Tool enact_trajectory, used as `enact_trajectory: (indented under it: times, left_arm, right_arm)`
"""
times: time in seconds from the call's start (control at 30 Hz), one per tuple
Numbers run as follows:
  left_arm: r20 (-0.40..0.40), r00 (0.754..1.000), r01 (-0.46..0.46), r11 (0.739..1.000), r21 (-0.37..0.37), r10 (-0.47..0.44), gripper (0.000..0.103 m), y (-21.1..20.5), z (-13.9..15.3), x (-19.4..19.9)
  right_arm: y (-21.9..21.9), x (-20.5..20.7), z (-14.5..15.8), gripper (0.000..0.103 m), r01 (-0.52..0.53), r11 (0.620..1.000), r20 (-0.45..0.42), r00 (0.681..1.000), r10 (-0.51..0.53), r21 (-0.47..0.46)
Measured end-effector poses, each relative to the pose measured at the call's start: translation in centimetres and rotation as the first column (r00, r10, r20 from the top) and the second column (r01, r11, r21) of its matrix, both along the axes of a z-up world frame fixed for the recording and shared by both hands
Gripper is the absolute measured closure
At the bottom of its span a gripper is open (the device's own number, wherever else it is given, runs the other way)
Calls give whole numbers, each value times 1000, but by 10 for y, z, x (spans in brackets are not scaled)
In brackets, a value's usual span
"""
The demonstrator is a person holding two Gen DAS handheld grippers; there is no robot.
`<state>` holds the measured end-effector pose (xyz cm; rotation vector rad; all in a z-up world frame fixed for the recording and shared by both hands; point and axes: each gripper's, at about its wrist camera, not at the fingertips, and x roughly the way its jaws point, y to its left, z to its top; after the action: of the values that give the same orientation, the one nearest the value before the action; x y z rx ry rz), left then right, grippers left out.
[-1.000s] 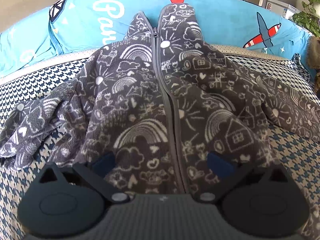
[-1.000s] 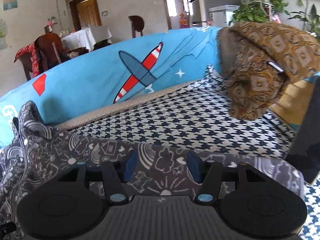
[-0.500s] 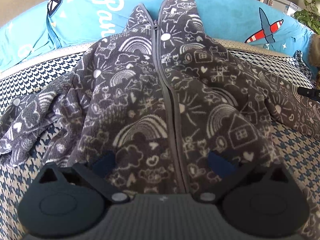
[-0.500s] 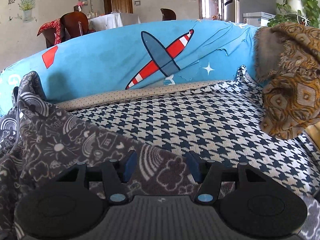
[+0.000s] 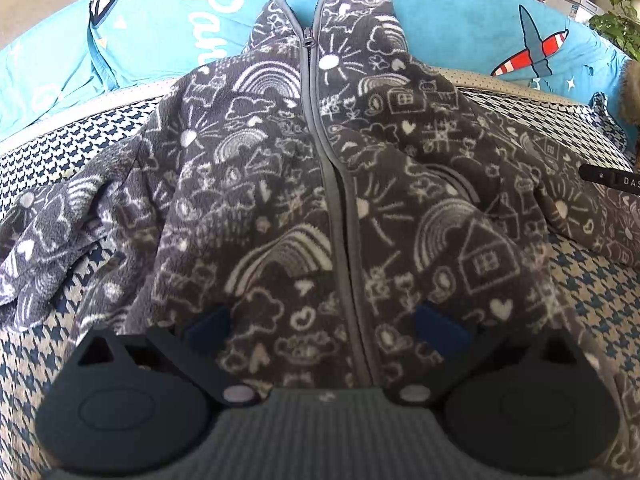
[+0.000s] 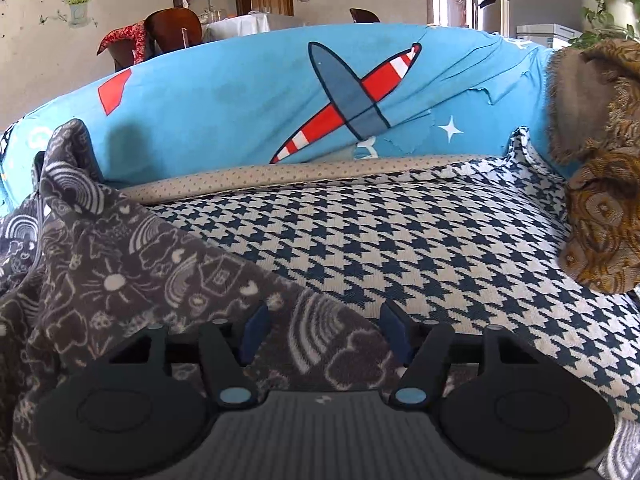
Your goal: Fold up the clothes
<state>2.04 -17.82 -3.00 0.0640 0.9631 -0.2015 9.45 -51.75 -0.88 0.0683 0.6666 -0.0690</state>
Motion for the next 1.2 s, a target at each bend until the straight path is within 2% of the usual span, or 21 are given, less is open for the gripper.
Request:
enact_trajectory:
  times: [0.07,0.13,0.23,0.33,0.5,0.63,0.73,0.8,0.93,1.1,1.2]
  left_arm:
    - [0,1000,1,1000,2,-1,0,0,0,0]
    - [0,1000,1,1000,4,-1,0,0,0,0]
    - [1,1000,3,1000,7,-3,0,0,0,0]
    - [1,1000,5,1000,8,-5,0,0,0,1]
    - [-1,1000,7,1000,3,-7,0,1,1,2]
    - [0,1000,11,1000,-4,-11,0,4,3,2]
    - [3,1000,22,1000,-4,-22,0,4,5,1]
    - [3,1000,31,1000,-2,-31,0,3,5,0]
    - [-3,998,62,998,13,-62,0,-4,4,-3]
    - [0,997,81,996,41,-82,0,-11,2,-7]
    - [-5,997,74,997,36,-74,0,-9,2,-6]
  right_arm:
    - [4,-1,1,63,-15,1000,-1,1000,15,-14]
    - [7,-1,1,71,-28,999,-5,1000,28,-25]
    - [10,0,3,75,-29,999,-8,1000,29,-30]
    - [12,-1,2,84,-17,999,0,1000,17,-45]
    - [8,-2,7,98,58,998,25,998,-58,-26]
    - [-5,-6,12,101,177,984,63,982,-177,-9]
    - [-23,-10,19,102,351,936,85,934,-348,-24]
    - [-39,-15,21,102,412,911,72,908,-413,29]
    - [-42,-19,20,102,387,919,49,919,-391,72]
    - [-22,-21,26,100,297,949,46,952,-303,106]
    - [-9,-23,28,88,261,956,25,963,-267,136]
